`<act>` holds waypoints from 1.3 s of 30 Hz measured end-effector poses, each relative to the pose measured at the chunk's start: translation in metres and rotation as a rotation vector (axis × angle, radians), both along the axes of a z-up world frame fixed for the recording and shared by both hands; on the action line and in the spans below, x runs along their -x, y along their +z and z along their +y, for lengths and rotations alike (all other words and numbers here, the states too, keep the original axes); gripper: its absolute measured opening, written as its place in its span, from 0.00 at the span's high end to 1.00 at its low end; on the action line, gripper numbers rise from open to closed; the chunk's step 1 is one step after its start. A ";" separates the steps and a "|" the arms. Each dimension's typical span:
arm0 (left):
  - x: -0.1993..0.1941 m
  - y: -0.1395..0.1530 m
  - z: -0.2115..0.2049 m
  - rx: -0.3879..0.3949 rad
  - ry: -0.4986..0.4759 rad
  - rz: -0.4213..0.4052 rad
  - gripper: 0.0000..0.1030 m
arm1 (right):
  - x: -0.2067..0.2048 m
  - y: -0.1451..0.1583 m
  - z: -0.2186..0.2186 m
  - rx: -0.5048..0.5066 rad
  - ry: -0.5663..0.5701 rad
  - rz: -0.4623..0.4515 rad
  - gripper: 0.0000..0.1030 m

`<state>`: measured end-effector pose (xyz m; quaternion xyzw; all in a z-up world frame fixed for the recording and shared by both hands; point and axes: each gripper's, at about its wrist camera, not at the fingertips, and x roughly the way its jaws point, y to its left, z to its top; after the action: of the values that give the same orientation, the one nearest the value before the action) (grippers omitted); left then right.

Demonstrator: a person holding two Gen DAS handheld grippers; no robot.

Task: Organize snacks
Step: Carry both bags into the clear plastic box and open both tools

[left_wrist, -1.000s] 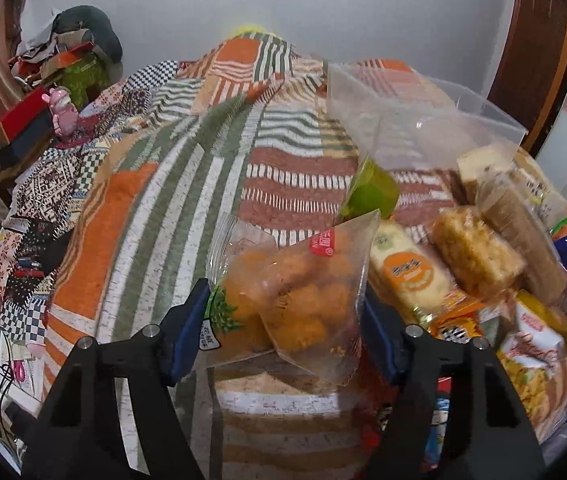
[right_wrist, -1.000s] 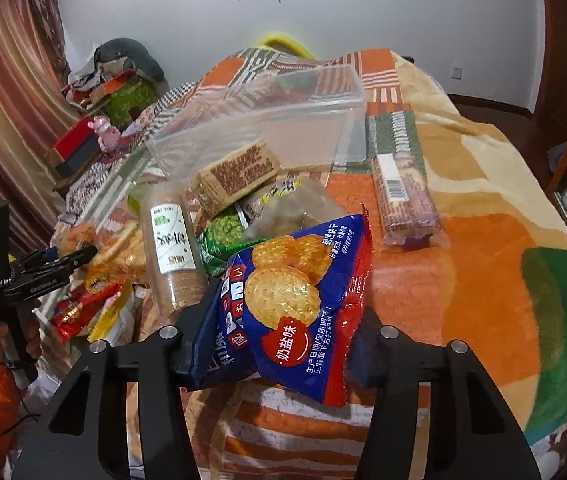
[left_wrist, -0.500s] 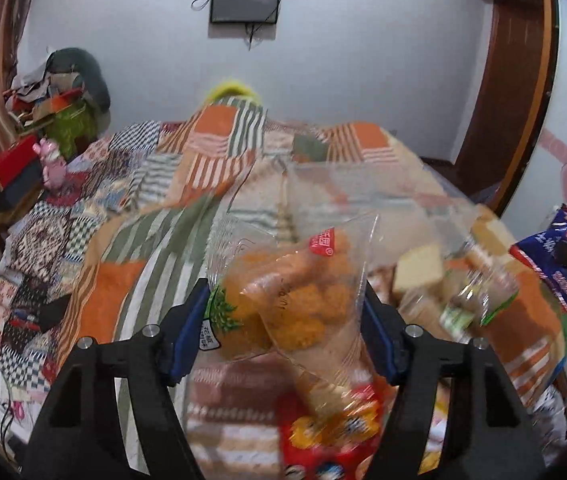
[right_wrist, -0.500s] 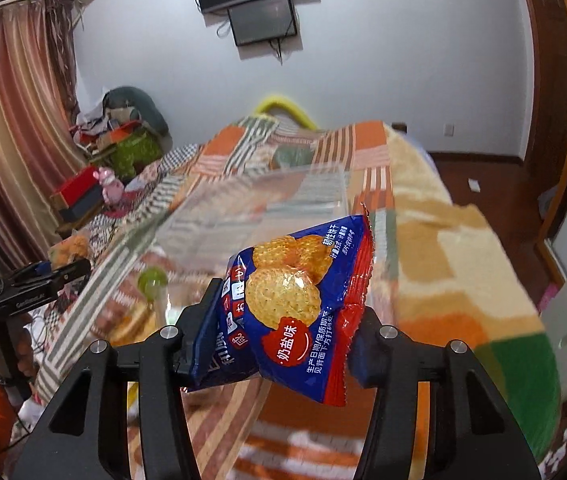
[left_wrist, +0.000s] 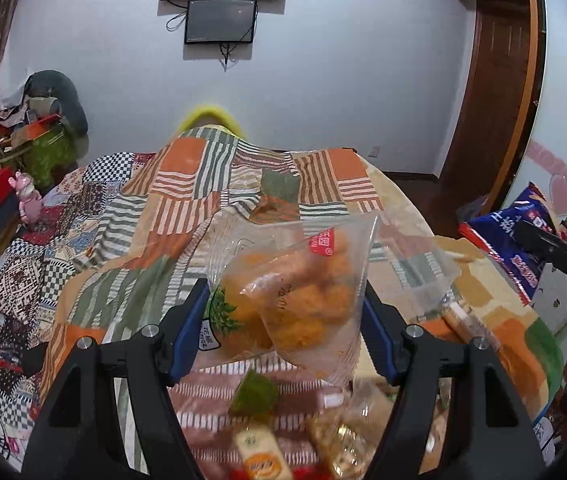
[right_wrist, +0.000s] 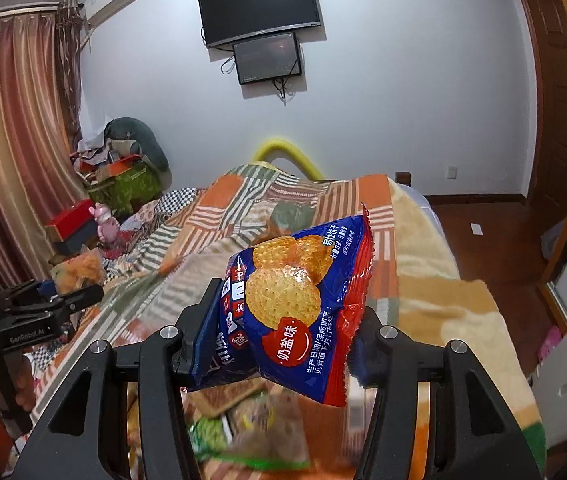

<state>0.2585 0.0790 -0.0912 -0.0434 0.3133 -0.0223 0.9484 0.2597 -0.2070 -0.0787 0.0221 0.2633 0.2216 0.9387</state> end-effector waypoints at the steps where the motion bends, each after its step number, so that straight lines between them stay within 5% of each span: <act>1: -0.006 0.000 -0.002 -0.004 -0.001 0.003 0.32 | -0.004 -0.001 0.003 0.004 -0.001 -0.001 0.52; 19: -0.109 -0.051 -0.023 -0.002 -0.064 0.164 0.31 | -0.076 -0.063 0.032 0.082 0.014 0.178 0.52; 29: -0.132 -0.083 -0.037 -0.006 -0.100 0.257 0.25 | -0.092 -0.073 0.038 0.111 0.032 0.243 0.49; 39: -0.111 -0.058 -0.037 -0.019 -0.121 0.231 0.16 | -0.083 -0.058 0.030 0.118 0.023 0.231 0.36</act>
<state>0.3694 0.0422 -0.1488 -0.0179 0.4226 -0.0714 0.9033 0.3426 -0.1772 -0.1369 -0.0106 0.3826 0.2126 0.8991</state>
